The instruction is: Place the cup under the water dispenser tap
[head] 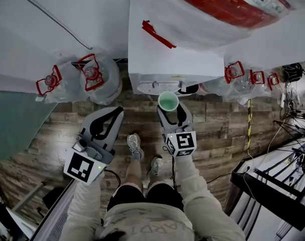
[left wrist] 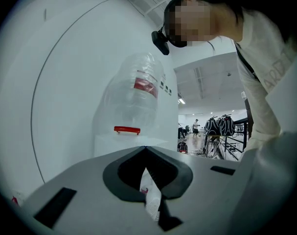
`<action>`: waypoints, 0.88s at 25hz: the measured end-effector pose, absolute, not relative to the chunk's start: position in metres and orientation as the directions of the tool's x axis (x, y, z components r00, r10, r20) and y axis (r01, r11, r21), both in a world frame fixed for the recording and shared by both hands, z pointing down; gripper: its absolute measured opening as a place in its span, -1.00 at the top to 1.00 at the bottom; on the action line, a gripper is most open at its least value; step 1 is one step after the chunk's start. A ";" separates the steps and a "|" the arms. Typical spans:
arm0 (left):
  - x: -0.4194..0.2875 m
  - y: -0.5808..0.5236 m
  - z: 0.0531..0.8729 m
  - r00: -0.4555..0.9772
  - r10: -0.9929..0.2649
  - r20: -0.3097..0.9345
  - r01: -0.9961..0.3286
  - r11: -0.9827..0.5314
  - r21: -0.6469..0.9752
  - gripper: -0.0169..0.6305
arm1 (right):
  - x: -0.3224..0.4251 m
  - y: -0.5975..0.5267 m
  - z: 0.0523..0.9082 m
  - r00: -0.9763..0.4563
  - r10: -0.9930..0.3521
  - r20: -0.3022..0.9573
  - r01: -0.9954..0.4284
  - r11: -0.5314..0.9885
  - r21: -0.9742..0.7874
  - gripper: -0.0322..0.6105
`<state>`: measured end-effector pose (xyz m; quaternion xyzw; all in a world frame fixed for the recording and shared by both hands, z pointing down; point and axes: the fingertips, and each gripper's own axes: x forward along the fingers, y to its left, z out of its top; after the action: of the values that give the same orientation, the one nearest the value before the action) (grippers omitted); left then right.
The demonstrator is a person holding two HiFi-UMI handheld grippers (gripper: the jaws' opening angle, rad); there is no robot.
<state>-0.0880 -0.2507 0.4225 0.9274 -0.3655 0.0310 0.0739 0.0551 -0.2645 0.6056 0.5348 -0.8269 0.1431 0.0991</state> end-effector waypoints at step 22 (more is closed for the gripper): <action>-0.103 -0.236 0.534 0.762 -0.619 0.192 -0.643 -0.759 0.104 0.93 | 0.035 -0.307 0.763 -0.353 -0.853 0.385 -0.934 0.346 -0.091 -0.01</action>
<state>-0.1031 -0.2360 0.5336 0.9349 -0.3374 0.0729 0.0821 0.0351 -0.3074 0.7630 0.5521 -0.8090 0.1493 0.1359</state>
